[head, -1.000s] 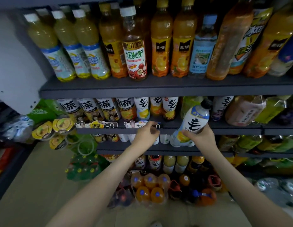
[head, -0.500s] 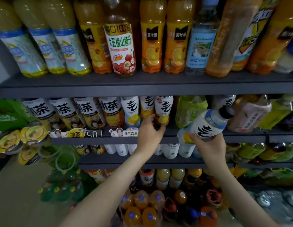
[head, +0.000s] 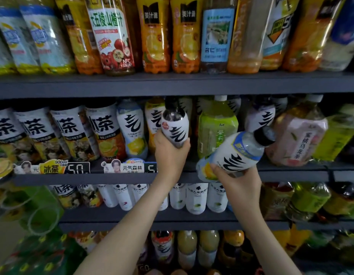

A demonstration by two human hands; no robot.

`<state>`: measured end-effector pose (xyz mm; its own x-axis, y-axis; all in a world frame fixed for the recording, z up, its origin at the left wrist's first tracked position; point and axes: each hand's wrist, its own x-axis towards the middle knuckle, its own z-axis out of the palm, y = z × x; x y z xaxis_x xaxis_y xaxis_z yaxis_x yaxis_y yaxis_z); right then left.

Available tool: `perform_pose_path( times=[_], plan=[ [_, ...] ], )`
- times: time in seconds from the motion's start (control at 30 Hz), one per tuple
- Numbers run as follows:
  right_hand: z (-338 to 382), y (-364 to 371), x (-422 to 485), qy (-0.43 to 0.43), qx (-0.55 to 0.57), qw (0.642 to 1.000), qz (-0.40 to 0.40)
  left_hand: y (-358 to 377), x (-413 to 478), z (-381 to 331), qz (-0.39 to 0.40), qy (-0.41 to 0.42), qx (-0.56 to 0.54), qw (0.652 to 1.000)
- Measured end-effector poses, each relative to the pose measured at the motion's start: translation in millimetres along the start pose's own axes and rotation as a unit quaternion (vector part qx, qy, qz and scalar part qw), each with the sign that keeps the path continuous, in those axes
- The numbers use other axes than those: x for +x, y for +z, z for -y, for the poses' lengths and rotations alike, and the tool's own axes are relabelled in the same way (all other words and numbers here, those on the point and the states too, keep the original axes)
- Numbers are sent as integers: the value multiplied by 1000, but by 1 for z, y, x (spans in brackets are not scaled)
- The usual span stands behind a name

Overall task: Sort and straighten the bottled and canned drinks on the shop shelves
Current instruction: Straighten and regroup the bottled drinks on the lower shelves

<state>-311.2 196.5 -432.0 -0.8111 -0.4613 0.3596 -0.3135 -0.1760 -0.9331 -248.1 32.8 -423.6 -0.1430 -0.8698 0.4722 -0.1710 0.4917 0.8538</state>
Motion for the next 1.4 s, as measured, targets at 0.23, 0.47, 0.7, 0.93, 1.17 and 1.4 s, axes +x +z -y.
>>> perform_pose_path(
  times=[0.23, 0.47, 0.7, 0.93, 1.17, 1.4],
  plan=[
    [1, 6, 5, -8, 21, 1000, 9, -27, -23, -2, 40, 50, -23, 998],
    [12, 21, 12, -4, 34, 999, 2, 8, 11, -26, 78, 6, 110, 991],
    [15, 37, 11, 18, 28, 999, 5, -6, 6, -13, 101, -1, 50, 994],
    [15, 43, -5, 32, 14, 999, 25, -40, -7, -3, 71, -8, 48, 996],
    [23, 19, -12, 55, 11, 998, 5, -41, -33, -36, 134, 43, -1, 990],
    [22, -40, 0, 71, 0, 996, -54, 12, -45, -60, 210, 52, 27, 976]
  ],
)
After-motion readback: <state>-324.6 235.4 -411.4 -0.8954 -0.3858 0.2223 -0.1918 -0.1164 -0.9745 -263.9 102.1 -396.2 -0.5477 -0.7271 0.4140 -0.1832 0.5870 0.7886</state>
